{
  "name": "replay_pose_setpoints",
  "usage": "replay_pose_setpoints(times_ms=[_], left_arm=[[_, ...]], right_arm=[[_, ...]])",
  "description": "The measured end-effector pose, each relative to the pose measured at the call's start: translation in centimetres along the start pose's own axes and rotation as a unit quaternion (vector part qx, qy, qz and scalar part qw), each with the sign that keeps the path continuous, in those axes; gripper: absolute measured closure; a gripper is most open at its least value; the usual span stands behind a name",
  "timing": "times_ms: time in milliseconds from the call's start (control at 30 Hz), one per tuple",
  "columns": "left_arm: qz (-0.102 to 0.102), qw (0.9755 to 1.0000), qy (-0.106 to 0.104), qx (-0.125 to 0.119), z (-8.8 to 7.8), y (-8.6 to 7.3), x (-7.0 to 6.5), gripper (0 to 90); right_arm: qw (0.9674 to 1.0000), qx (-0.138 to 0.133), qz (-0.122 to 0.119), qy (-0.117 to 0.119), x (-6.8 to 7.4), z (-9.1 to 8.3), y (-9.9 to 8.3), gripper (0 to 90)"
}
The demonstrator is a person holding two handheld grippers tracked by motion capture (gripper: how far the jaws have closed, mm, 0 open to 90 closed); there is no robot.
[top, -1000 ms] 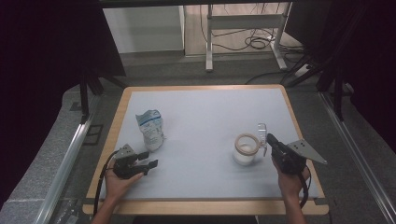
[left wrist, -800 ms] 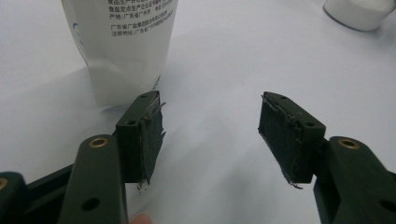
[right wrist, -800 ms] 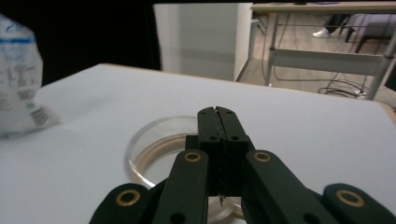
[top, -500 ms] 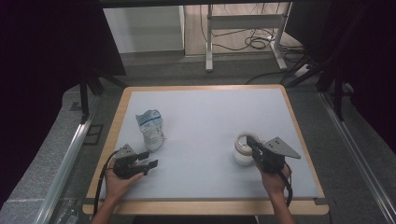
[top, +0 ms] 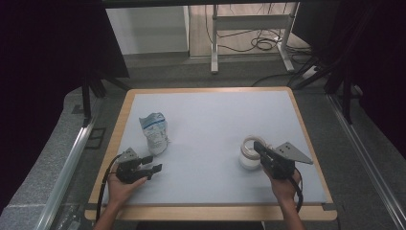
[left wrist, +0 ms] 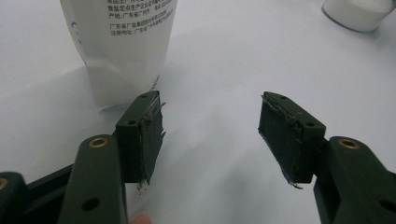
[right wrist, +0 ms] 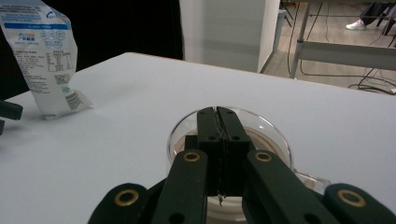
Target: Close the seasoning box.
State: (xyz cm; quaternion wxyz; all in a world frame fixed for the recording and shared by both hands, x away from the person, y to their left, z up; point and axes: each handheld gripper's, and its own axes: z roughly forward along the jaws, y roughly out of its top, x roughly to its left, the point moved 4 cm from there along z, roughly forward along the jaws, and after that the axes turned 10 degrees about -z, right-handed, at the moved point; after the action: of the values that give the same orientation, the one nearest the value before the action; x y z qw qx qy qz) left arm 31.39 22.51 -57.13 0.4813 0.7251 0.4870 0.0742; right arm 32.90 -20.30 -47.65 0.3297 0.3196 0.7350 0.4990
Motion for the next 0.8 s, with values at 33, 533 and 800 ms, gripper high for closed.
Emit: replay_pose_setpoints(times_ms=[33, 533, 800], left_arm=[[0.0, 1.0, -0.001, 0.0, 0.0, 0.0, 0.0, 39.5], [-0.005, 1.0, -0.004, 0.0, 0.1, 0.1, 0.1, 39.5], [-0.005, 1.0, -0.004, -0.002, 0.2, 0.1, 0.1, 39.3]], right_arm=[[1.0, 0.0, 0.001, 0.001, -0.1, -0.2, -0.1, 89.1], [0.9994, 0.027, 0.023, -0.004, -3.1, -4.2, -3.8, 75.5], [0.9969, 0.072, 0.032, 0.004, -4.4, -4.3, -6.5, 54.6]])
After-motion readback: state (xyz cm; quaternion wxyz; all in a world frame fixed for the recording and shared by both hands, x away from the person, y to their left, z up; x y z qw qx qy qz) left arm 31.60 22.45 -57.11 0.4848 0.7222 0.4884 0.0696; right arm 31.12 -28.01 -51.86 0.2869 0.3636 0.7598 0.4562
